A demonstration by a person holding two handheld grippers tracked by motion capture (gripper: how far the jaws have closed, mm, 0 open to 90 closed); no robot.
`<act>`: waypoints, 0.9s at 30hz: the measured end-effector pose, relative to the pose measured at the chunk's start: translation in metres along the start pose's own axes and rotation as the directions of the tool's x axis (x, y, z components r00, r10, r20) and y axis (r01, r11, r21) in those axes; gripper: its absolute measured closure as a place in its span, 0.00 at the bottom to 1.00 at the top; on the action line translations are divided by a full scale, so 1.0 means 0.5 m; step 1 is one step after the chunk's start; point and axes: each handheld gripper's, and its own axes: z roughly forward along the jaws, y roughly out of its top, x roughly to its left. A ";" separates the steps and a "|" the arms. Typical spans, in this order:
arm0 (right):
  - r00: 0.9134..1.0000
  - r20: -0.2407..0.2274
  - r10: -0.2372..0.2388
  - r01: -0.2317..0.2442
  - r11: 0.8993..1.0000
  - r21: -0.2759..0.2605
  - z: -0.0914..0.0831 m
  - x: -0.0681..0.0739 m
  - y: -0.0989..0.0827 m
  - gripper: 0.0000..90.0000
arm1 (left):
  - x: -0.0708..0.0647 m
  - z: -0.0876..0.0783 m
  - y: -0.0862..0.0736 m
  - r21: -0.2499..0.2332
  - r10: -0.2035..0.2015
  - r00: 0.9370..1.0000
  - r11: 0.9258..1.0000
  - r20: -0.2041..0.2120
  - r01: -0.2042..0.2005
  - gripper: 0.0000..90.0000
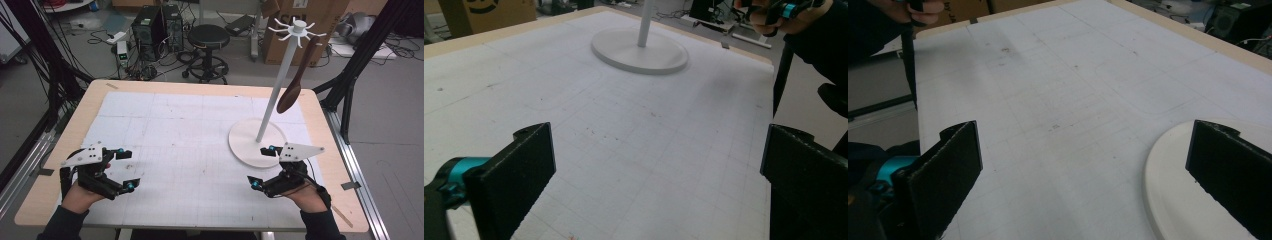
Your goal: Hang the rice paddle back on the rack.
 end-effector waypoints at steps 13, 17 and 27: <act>1.000 0.014 -0.003 0.004 1.000 -0.028 -0.013 0.026 0.010 0.00 | 0.001 0.002 0.003 -0.012 0.004 1.000 1.000 0.016 -0.004 0.02; 1.000 0.024 -0.004 0.004 1.000 -0.026 -0.016 0.025 0.008 0.00 | 0.001 0.003 0.003 -0.017 0.006 1.000 1.000 0.014 -0.005 0.02; 1.000 0.025 -0.002 0.003 1.000 -0.013 -0.012 0.029 0.007 0.00 | 0.000 0.000 0.004 -0.026 0.011 1.000 1.000 0.017 -0.011 0.02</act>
